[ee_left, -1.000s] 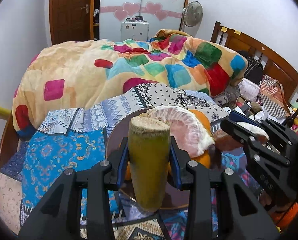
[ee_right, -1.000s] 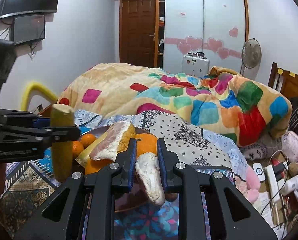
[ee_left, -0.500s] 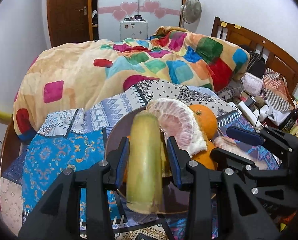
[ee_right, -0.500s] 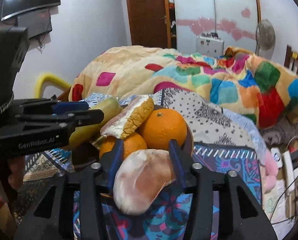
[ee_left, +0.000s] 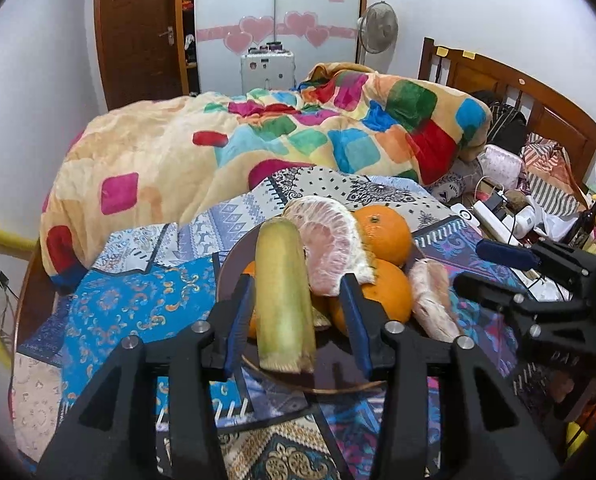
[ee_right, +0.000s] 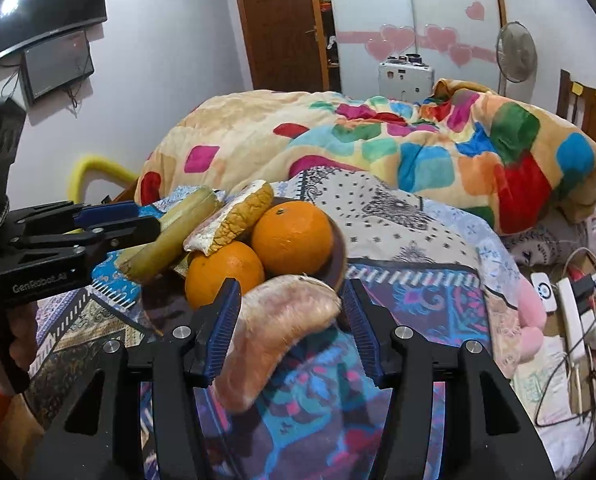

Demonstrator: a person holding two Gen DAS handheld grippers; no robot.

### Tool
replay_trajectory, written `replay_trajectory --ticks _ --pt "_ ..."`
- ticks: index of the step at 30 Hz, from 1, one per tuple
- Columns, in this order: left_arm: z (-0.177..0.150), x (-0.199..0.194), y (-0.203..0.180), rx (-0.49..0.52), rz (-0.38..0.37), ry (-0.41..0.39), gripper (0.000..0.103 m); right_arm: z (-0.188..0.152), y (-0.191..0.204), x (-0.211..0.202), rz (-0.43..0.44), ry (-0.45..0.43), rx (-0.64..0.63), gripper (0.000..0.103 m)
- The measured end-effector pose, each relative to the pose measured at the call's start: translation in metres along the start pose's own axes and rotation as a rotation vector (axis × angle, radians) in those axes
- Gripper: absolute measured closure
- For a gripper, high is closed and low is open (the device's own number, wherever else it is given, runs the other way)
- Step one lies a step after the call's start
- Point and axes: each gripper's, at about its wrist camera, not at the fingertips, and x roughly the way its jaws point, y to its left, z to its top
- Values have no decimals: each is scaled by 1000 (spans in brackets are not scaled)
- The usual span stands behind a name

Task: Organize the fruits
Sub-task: 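Lay the gourd on the plate with the left tool while the right tool places the pomelo segment, then grasp the dark red date with the left tool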

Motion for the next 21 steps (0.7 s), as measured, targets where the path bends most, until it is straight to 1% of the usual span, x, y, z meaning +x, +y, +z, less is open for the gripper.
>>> replay_trajectory --ticks 2,6,8,9,11,17,21 --pt "-3 -9 -5 2 2 -11 51 -2 -3 -10 -17 -4 4 53" --pt "-12 -23 -16 5 -13 -13 46 -10 -6 -32 -54 -17 3 52" --pt "-19 -30 -23 5 -17 -11 40 -14 -7 -41 -69 -23 3 49" --pt "-22 -32 -26 5 -19 -9 40 -18 -8 -47 -81 -28 5 47" --pt "-30 -35 -34 6 -23 0 36 -24 -10 -55 -96 -32 5 46" --pt "-55 -33 -53 -23 -49 52 35 -48 -15 -76 -133 -17 6 46" --pt "-69 -29 -71 -20 -74 78 35 -68 -17 -85 -142 -5 11 45"
